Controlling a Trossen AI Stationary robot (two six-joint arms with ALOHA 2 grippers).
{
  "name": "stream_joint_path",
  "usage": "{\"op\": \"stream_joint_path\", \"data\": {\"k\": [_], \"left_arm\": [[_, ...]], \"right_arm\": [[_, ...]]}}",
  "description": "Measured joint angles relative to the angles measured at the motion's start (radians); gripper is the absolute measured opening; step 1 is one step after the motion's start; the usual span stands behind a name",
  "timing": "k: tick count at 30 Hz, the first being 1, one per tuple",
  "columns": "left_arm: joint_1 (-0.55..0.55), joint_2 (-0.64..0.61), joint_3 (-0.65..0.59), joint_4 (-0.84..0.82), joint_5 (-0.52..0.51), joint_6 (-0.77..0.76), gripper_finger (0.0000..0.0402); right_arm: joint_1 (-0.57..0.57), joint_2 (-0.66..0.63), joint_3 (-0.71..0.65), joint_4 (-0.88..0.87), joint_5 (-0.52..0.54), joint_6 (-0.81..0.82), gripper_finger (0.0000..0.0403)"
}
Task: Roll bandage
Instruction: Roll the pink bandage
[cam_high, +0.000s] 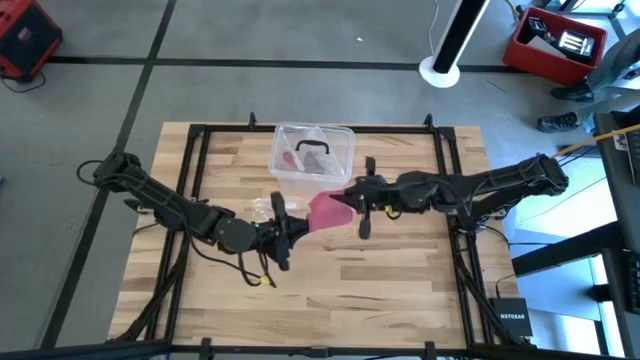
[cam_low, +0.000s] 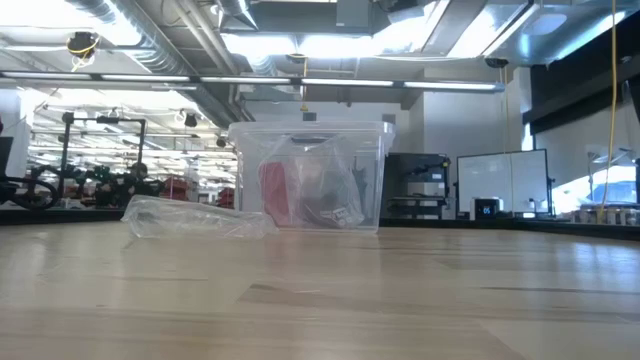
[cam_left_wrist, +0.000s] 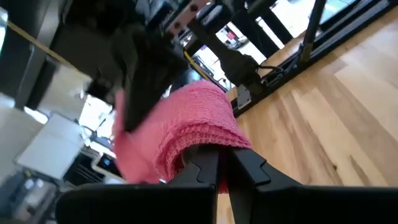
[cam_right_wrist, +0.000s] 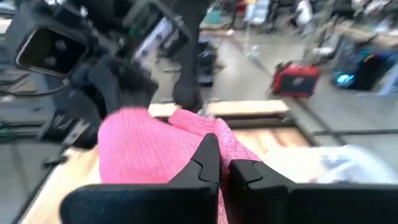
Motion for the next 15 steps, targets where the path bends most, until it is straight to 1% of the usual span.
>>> {"op": "stream_joint_path", "data": {"k": [3, 7, 10, 15], "left_arm": [[-0.006, 0.0, 0.0, -0.002, 0.002, 0.044, 0.0003], [-0.006, 0.0, -0.001, -0.003, 0.004, 0.094, 0.0003], [-0.008, 0.0, -0.001, 0.001, 0.019, 0.188, 0.0004], [-0.008, 0.0, -0.001, -0.001, 0.018, 0.322, 0.0004]], "right_arm": [[-0.025, 0.005, 0.0, -0.06, -0.057, 0.082, 0.0011], [-0.033, 0.016, 0.0, -0.082, -0.099, 0.153, 0.0041], [-0.034, 0.023, 0.0, -0.089, -0.14, 0.201, 0.008], [-0.059, 0.023, 0.0, -0.118, -0.204, 0.257, 0.0165]]}}
